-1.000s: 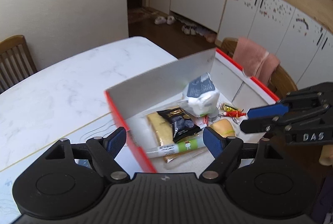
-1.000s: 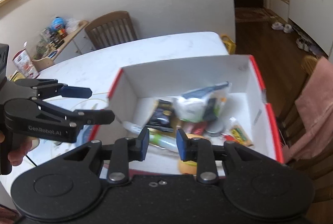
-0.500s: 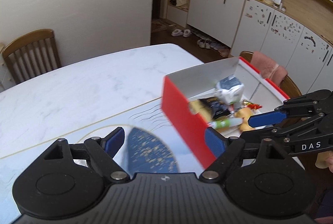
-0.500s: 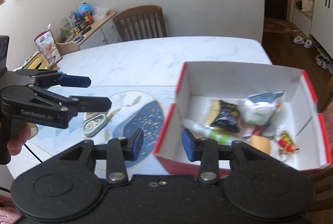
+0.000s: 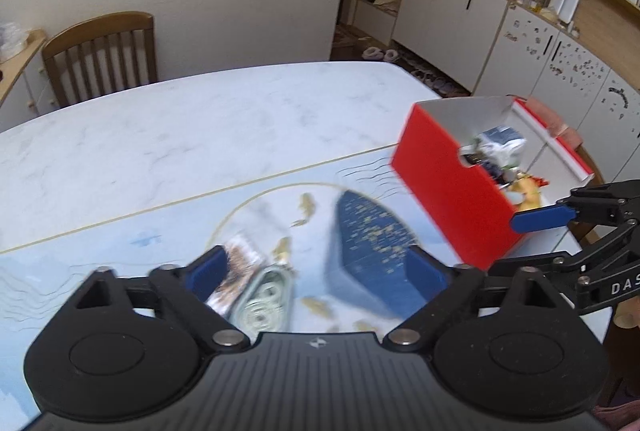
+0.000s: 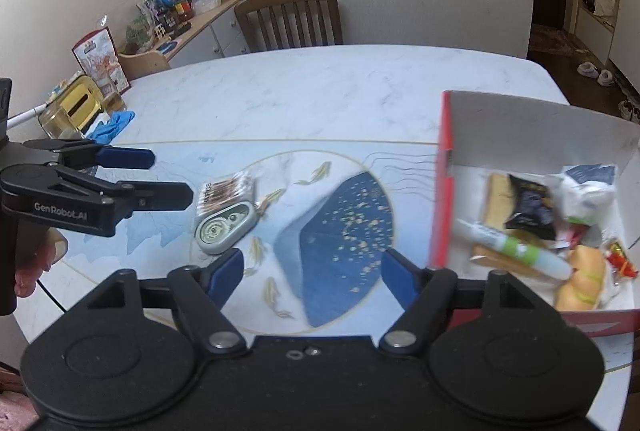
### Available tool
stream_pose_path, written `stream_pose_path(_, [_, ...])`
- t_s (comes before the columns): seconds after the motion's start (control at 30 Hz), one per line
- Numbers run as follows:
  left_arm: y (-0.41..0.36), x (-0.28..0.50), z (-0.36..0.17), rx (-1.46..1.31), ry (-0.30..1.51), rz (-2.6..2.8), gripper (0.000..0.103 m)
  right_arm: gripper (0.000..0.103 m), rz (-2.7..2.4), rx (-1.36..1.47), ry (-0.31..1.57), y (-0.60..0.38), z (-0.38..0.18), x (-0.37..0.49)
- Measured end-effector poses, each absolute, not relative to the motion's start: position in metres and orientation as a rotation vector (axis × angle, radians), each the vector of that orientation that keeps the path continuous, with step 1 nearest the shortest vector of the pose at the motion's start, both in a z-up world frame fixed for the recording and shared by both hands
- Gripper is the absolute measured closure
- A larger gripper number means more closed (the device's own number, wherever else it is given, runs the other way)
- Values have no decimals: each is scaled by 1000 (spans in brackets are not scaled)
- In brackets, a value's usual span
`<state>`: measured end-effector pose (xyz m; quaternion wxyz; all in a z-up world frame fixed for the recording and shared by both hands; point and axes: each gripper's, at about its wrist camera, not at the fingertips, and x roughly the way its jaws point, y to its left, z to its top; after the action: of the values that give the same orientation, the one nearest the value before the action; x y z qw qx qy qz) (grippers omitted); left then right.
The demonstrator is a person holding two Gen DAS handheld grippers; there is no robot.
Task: Organize objects
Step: 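Withdraw both tools from the box back over the table items, then grasp the cotton swab pack with the left tool while the right tool grasps the tape roller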
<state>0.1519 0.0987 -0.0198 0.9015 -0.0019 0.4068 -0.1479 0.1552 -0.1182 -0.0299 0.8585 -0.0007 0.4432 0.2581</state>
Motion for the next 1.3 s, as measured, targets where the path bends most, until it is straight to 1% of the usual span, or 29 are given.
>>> stream_pose_path(0.07, [111, 154, -25, -14, 855, -296, 0, 19, 536, -9, 937, -106, -34, 155])
stream_pose_path(0.1, [117, 156, -28, -21, 864, -289, 0, 18, 534, -12, 939, -101, -36, 155])
stream_pose_path(0.2, [133, 160, -37, -13, 864, -254, 0, 11, 530, -18, 950, -84, -42, 154])
stream_pose_path(0.47, [162, 181, -69, 26, 899, -219, 0, 8, 545, -73, 977, -35, -62, 156])
stream_pose_path(0.57, [167, 189, -81, 42, 921, -225, 0, 4, 537, -91, 975, -20, -70, 157])
stream_pose_path(0.87, [163, 213, -113, 142, 947, -254, 0, 1, 518, -136, 968, 20, -99, 168])
stream_pose_path(1.1, [152, 227, -127, 211, 954, -288, 0, 1, 511, -133, 1009, 41, -120, 180])
stream_pose_path(1.3, [152, 239, -129, 190, 957, -301, 0, 1, 506, -164, 1021, 58, -130, 184])
